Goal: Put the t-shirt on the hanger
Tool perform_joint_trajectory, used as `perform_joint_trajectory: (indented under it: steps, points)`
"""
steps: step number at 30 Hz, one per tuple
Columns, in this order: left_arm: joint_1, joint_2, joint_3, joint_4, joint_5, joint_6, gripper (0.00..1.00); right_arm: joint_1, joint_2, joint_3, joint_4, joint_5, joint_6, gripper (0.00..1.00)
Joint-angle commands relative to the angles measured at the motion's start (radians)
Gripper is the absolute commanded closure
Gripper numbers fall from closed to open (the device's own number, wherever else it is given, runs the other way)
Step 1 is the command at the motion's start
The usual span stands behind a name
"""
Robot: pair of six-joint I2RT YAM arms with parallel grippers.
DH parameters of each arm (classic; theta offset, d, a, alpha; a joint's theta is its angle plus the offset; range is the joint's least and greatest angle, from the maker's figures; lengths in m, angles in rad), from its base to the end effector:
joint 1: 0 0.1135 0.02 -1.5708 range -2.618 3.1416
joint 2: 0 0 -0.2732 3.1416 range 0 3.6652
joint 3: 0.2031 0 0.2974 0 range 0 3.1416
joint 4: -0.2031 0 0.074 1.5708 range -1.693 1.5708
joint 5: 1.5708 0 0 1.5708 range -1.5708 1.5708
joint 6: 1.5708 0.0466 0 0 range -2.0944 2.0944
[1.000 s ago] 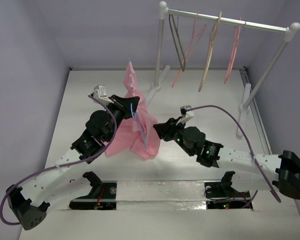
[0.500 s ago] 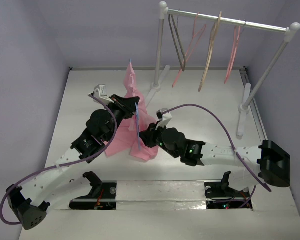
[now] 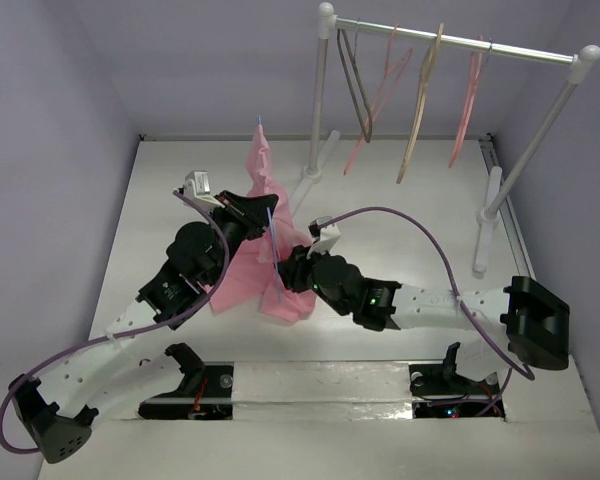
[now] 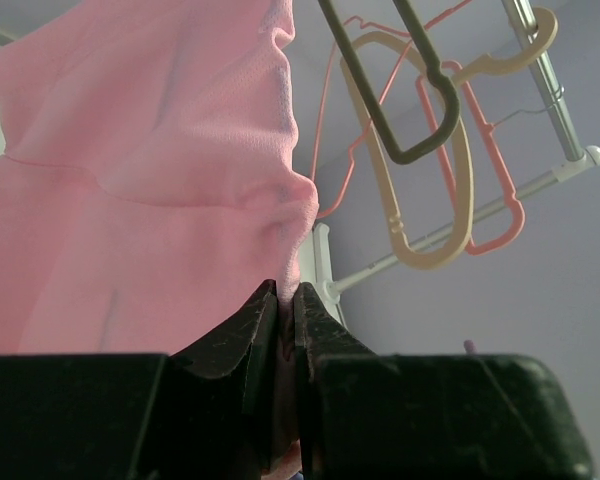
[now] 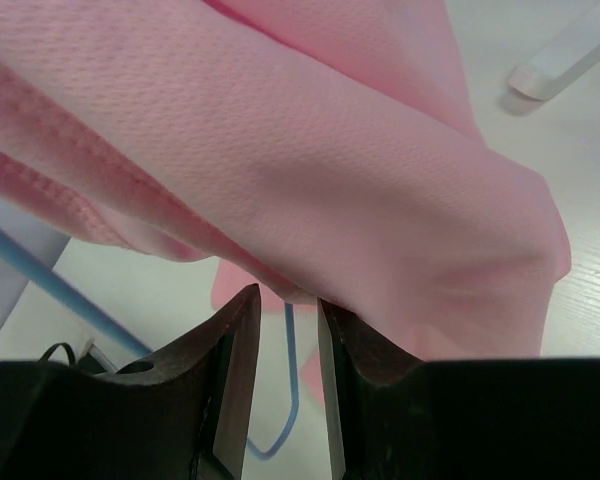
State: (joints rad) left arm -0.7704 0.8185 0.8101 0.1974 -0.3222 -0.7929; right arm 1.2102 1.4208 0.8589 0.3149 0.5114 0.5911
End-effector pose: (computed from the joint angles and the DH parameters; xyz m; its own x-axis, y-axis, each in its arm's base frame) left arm 0.1834 -0.1574 0.3927 -0.2170 -0.7310 -0.6469 0.4030 0.5365 -0.7414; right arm 0.1515 0.3370 0.2512 -0.4330 0.2290 -0.8718 -0.4904 0.7517 0.4410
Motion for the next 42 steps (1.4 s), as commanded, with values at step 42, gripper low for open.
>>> perform_joint_trajectory:
  steps: [42]
  points:
    - [0.013, 0.002, -0.032, 0.514, -0.175, 0.184, 1.00, 0.078, -0.088, -0.133, -0.149, -0.111, 0.173, 1.00]
